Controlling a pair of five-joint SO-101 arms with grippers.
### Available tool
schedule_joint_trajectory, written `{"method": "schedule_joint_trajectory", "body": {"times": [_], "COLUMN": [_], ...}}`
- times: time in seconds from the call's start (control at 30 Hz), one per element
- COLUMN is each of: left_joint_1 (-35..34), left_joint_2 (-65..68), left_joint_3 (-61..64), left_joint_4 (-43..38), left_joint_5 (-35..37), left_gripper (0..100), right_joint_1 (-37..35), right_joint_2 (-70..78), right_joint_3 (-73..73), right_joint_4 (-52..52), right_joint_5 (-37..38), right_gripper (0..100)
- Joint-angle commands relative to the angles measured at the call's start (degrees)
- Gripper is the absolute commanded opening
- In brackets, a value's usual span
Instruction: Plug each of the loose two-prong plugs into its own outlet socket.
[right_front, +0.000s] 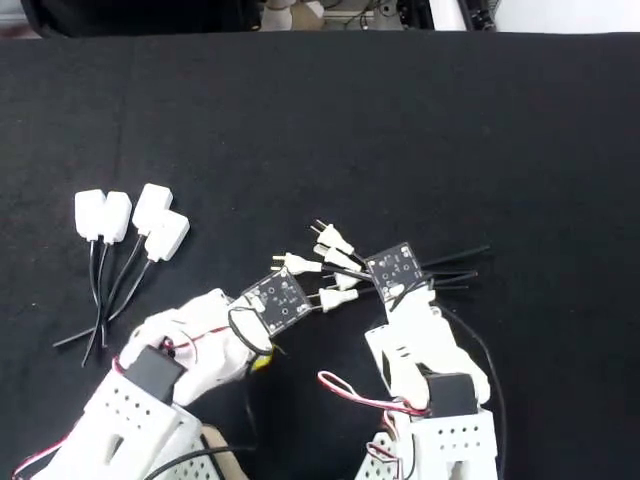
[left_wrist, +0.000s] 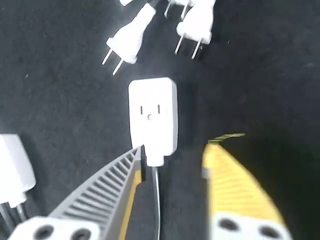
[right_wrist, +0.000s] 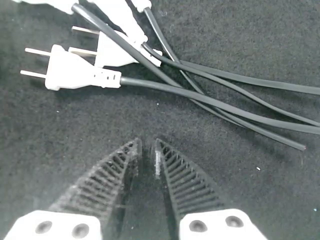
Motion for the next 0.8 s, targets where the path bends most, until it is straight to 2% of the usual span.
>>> {"method": "schedule_joint_trajectory", "body": {"times": [0.0,0.13,0.23,0.5,0.57,0.7,0.77], "left_joint_1": [-3.47,-4.26,-3.12,-8.57,-8.66,-8.66,-9.71], "left_joint_2": [4.75,15.3,24.53,50.9,55.03,56.53,54.59], "left_joint_3": [3.12,1.27,-1.45,-18.15,-21.76,-24.75,-25.63], "left_joint_4": [-11.78,-17.05,-18.81,-16.88,-14.95,-11.34,-7.38], "left_joint_5": [0.53,0.35,-3.16,-3.96,-4.57,-3.69,-3.43], "left_gripper": [31,31,31,30,23,2,4], "right_joint_1": [-0.79,-0.79,-0.88,-0.88,-0.88,-0.88,-0.88], "right_joint_2": [0.31,0.31,0.31,0.31,0.31,0.31,0.31], "right_joint_3": [0.13,0.13,0.13,0.13,0.13,0.13,0.13], "right_joint_4": [0.26,0.26,0.26,0.26,0.26,0.09,0.09], "right_joint_5": [-0.44,-0.44,-0.35,-0.62,-0.62,-0.62,-0.35], "right_gripper": [4.7,4.7,4.7,4.7,4.7,4.7,4.7]}}
